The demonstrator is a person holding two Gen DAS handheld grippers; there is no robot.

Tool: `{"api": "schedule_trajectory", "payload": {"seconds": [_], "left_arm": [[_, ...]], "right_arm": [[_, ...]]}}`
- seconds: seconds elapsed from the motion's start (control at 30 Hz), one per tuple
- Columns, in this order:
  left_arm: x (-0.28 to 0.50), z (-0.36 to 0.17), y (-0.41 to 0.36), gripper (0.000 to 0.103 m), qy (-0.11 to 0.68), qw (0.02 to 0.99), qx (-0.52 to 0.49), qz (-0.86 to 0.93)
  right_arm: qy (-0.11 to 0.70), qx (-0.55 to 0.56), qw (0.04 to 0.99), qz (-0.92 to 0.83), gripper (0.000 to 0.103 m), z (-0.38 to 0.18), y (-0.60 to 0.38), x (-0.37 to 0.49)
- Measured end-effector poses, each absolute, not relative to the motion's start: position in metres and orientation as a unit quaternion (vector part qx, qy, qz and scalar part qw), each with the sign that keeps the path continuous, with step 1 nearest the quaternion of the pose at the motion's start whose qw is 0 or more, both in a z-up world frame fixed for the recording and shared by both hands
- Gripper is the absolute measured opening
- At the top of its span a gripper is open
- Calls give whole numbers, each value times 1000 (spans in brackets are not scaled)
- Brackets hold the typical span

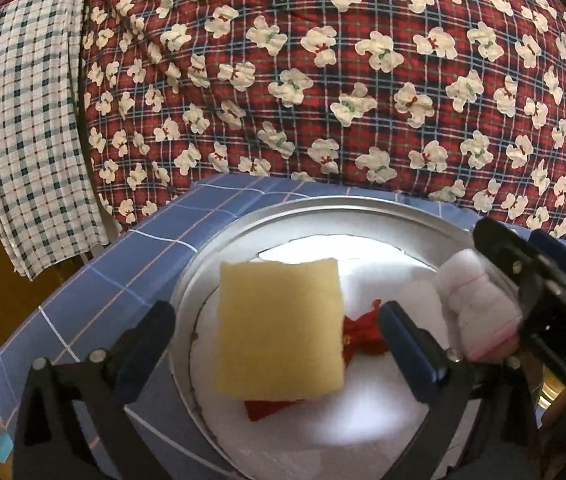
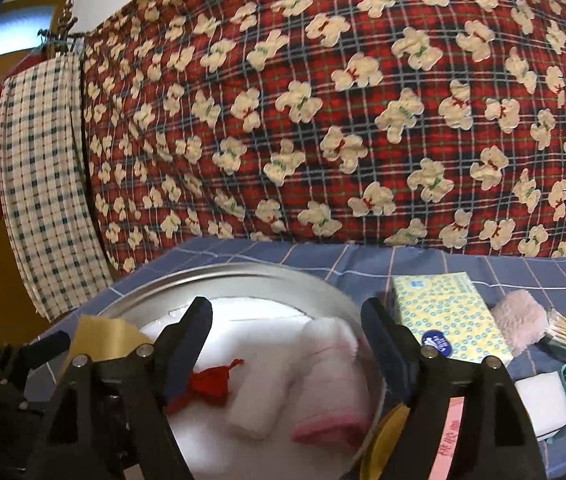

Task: Organize soft objects
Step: 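Lower the sponge and cloth into the tray and open both tools, then withdraw both tools from the tray back toward the remaining items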

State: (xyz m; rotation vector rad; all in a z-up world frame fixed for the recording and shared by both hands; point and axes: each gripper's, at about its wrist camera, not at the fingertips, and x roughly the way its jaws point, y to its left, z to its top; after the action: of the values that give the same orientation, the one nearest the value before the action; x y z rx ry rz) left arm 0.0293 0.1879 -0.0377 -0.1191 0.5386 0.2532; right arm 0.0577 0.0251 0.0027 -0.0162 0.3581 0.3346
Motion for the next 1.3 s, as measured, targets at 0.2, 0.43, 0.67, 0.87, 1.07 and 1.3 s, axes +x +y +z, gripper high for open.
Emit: {"api": "schedule_trajectory", "payload": {"seconds": [0.2,0.43,0.67,0.87,1.07,1.3], "left_arm": [[28,-37,185,103,264,954,-64,123],[23,-36,180,103,256,956,-60,132],[16,-35,174,103,230,958,-57,159],[10,-30,172,103,204,962,-51,173],[10,-30,170,103,208,962,-58,168],[6,-29,159,103,200,964,-49,167]], "right_arm": [[167,5,973,157,80,6,16,54],[151,-2,977,147,80,7,14,49],[117,-33,985,125,80,7,15,39],[108,-36,987,109,80,6,7,37],[96,-77,988,95,80,3,1,27],[96,-82,989,81,80,4,-21,22]]}}
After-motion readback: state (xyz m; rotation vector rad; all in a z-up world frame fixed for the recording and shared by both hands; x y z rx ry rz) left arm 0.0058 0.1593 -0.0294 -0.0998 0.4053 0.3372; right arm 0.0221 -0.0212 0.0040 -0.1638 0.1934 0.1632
